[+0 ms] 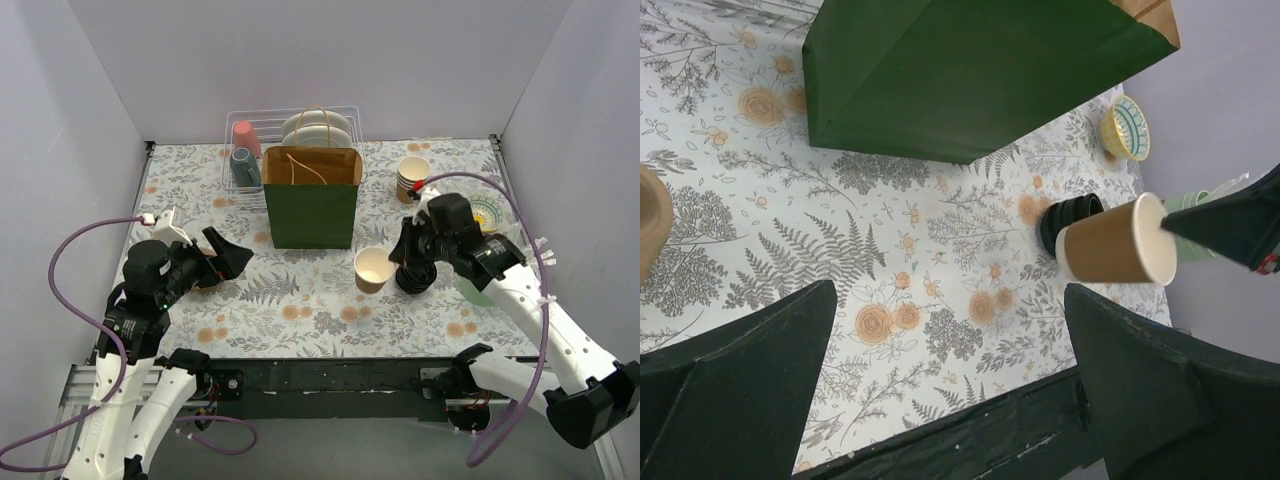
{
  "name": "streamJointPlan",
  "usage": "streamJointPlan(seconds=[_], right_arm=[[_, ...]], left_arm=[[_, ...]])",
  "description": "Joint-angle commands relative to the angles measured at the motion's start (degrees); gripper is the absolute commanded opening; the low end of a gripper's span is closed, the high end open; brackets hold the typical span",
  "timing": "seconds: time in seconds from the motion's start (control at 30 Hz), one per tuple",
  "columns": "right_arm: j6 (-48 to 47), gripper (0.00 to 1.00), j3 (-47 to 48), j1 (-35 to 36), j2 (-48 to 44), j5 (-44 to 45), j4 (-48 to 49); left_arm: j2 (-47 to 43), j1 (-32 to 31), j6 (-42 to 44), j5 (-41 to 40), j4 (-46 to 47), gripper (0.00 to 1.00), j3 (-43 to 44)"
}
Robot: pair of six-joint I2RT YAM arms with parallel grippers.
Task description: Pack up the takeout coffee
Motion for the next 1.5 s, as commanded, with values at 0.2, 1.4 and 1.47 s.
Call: streamJointPlan(seconds=[0.2, 1.4, 1.47], right_arm=[[16.32, 0.01, -11.39, 26.04, -5.00, 17.39, 11.18], [19.59, 0.37, -17.29, 34.24, 3.54, 37.71, 19.19], [17.05, 0.41, -16.32, 34.15, 1.79, 38.86, 16.20]], left_arm=[[-2.92, 0.23, -0.94, 10.38, 2.05, 0.98, -6.31], [-1.25, 0.14, -1.20, 14.25, 7.32, 0.98, -9.47], [-0.46, 0.14, -1.29, 15.13, 8.90, 0.98, -9.82]])
